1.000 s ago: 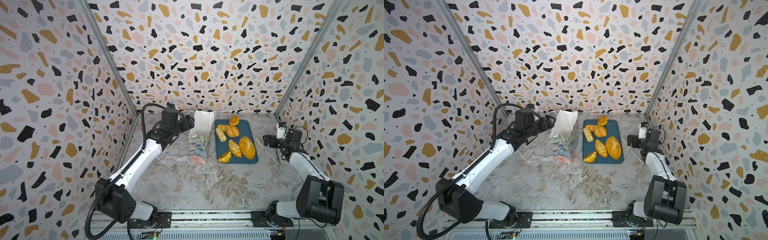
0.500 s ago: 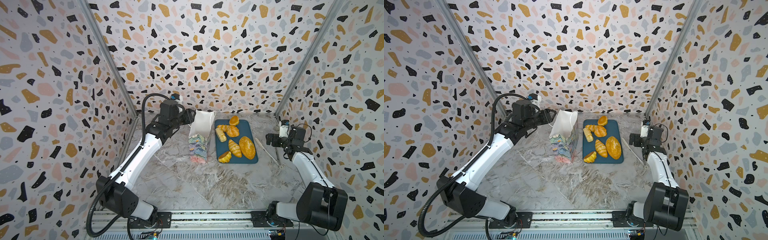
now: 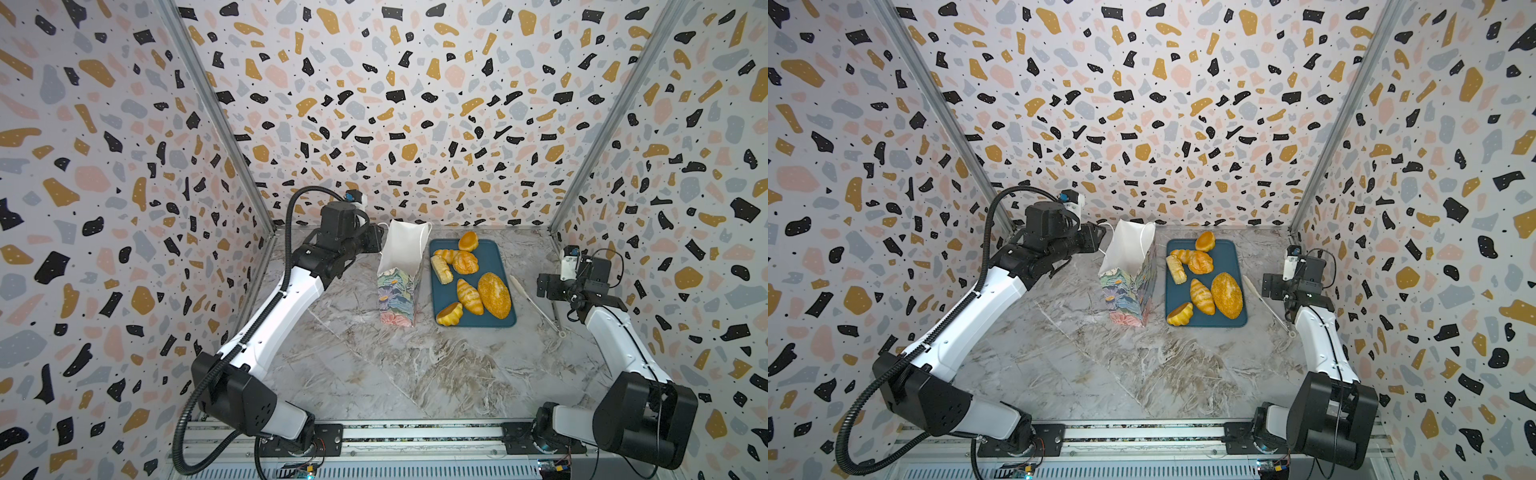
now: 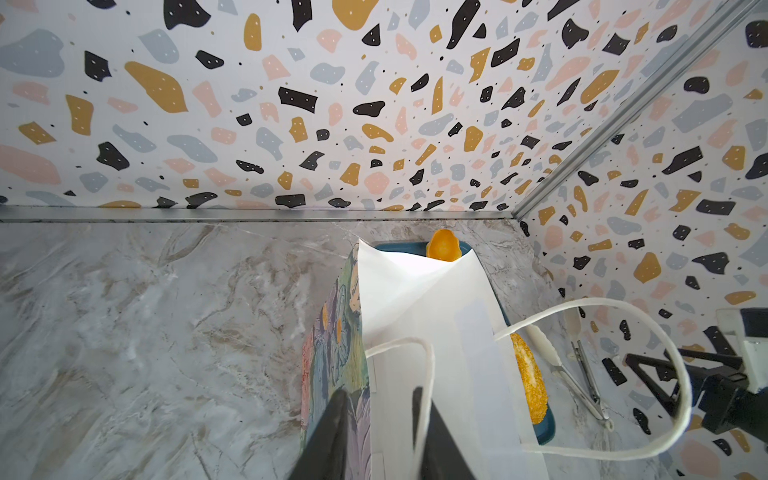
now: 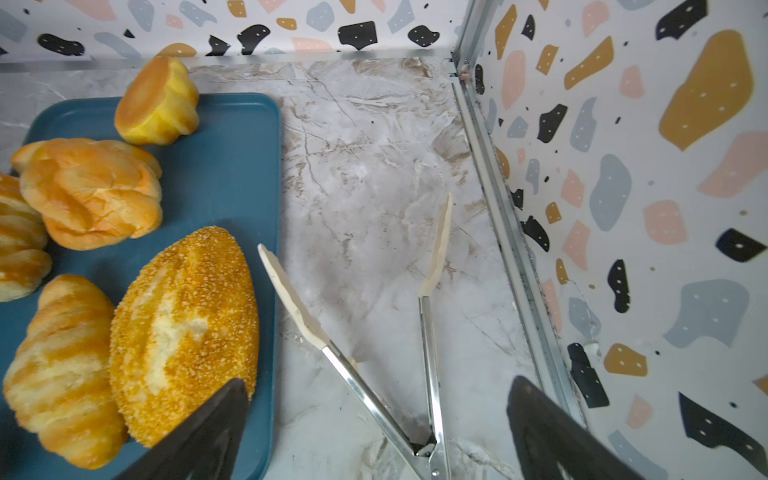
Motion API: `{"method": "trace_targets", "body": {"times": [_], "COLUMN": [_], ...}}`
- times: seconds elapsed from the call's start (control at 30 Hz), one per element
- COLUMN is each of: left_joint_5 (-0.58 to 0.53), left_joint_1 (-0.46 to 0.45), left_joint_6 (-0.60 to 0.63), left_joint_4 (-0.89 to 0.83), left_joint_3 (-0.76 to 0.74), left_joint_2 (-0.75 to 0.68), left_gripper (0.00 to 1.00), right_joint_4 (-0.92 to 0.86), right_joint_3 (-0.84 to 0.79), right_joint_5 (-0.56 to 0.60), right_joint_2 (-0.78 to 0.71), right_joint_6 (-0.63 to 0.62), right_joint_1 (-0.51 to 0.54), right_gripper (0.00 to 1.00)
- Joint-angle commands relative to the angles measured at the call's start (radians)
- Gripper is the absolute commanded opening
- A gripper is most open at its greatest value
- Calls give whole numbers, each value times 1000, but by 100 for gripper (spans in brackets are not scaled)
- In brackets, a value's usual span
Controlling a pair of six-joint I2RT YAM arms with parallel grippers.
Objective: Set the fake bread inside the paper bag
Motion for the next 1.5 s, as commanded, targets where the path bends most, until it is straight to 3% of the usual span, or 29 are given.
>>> {"method": "trace_targets", "body": {"times": [0.0, 0.17, 0.3, 0.4, 0.87, 1.47], "left_joint_5": [-14, -8, -14, -22, -78, -70], "left_joint_1": [5, 8, 8, 8, 8, 9], "left_joint_6": [44, 51, 38, 33, 11, 15], "left_joint_4": [-23, -63, -68, -72, -55, -20], "left_joint_3": [55, 96, 101, 97, 50, 13], "left_joint_2": [-7, 14, 16, 15, -12, -31], "left_gripper": [33, 34, 14, 7, 5, 5], "right_joint_4": [13, 50, 76, 113, 129, 136], "right_joint_3": [-43, -97, -103, -106, -47, 3], "right_joint_5": [67, 87, 90, 90, 30, 38], "right_joint_2": [-23, 36, 102, 145, 358, 421], "right_joint_6": [21, 18, 10, 10, -61, -59], "right_joint_1": [-6, -24, -34, -33, -35, -23], "right_gripper": [99, 99, 99, 99, 99, 99]}}
